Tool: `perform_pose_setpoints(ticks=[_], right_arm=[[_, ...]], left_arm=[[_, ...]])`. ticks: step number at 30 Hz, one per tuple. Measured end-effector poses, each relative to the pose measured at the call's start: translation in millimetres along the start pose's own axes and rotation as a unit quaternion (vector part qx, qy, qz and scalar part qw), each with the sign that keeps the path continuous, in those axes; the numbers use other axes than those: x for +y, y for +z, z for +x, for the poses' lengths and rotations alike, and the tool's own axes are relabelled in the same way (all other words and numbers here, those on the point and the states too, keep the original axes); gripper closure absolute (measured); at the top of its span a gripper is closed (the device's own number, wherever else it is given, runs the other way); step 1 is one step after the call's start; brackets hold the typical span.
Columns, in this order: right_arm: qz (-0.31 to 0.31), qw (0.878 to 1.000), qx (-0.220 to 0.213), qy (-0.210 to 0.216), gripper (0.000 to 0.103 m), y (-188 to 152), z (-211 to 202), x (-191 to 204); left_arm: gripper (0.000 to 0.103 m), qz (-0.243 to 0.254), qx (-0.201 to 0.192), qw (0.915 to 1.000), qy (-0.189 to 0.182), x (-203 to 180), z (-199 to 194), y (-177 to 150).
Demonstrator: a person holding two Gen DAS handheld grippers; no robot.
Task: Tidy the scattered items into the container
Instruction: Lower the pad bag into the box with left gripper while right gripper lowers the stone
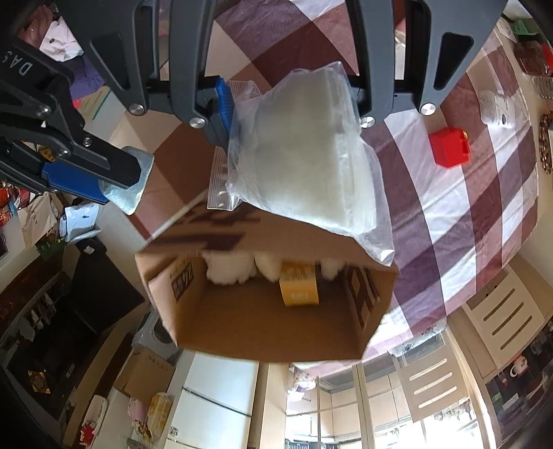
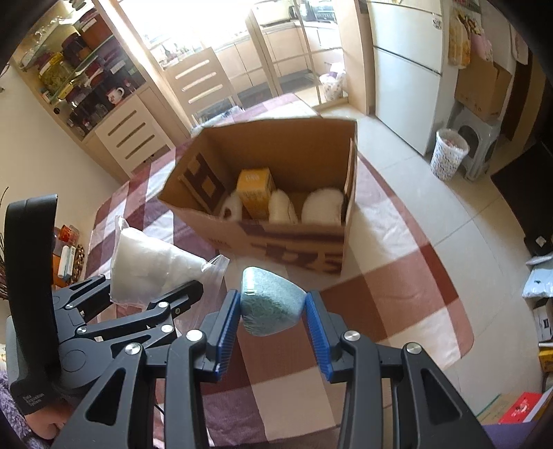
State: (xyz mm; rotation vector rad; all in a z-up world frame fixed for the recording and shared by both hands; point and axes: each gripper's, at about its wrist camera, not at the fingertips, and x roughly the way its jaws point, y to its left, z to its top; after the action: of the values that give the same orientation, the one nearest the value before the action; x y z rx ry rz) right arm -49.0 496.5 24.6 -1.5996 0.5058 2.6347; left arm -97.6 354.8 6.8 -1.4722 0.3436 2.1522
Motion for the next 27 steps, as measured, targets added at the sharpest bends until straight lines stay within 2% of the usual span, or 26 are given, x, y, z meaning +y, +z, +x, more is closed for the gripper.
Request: perform_pose_setpoints(ticks=[14, 21, 27], right_arm=[[-0.02, 0.999, -0.043, 0.015, 0.063, 67.1, -9.4, 12.1], [-0.017, 0.999, -0.049, 0.011, 0.063, 98.9, 3.8, 8.4], [-0.012, 0.999, -0.044, 0.004, 0.063, 115.3, 18.8, 0.2]], left_arm=[[0.058, -0.02, -0.047, 0.9985, -0.022, 17.0, -30.8, 77.5], [0.058, -0.025, -0.056, 0.9978, -0.022, 24.2, -21.9, 115.9], [0.058, -0.025, -0.048, 0.9981, -0.028, 28.5, -3.4, 133.6]])
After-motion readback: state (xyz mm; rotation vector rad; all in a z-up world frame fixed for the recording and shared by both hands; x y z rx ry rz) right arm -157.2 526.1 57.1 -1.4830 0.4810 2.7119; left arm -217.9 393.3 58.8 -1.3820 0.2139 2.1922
